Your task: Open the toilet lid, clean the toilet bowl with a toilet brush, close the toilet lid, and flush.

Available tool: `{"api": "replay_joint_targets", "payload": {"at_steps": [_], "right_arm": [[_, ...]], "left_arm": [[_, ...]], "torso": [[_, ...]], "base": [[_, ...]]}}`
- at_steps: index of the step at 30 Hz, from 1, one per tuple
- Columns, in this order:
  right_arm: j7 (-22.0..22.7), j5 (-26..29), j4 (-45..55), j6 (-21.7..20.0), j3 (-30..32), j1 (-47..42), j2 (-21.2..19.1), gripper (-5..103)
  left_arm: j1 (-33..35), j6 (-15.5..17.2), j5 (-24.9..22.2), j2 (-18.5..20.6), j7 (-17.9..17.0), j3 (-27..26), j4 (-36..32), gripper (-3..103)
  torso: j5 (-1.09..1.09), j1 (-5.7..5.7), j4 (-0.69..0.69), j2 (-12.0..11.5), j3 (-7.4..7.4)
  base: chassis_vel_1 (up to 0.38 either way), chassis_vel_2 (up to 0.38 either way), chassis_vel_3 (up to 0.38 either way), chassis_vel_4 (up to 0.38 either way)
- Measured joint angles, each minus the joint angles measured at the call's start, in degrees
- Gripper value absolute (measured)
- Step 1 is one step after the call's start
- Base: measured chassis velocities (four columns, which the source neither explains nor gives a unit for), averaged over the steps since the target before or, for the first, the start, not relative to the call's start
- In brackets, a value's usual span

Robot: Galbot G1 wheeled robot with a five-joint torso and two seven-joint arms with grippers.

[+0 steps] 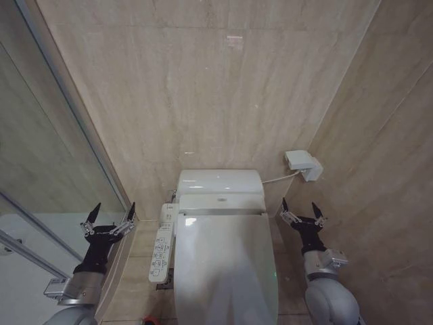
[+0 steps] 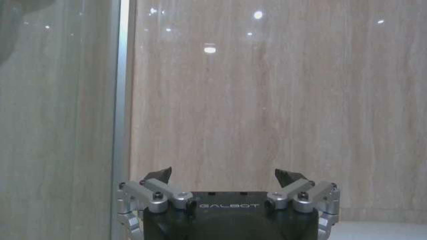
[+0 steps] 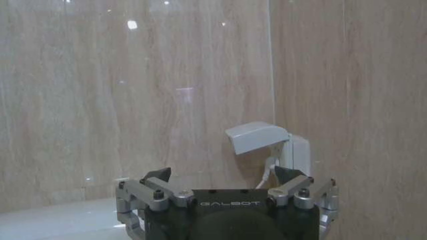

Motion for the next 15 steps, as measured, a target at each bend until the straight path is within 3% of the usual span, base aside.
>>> {"api": "replay_joint_targets", "payload": {"at_steps": [15], "right_arm": [[0.00, 0.00, 0.00, 0.00, 0.00, 0.00, 0.00, 100]], "left_arm": [[-0.80, 0.06, -0.24, -0.92, -1.14, 0.86, 0.19, 100]], "torso": [[0.00, 0.00, 0.00, 0.00, 0.00]], "base": [[0.000, 0.000, 0.000, 0.000]]}}
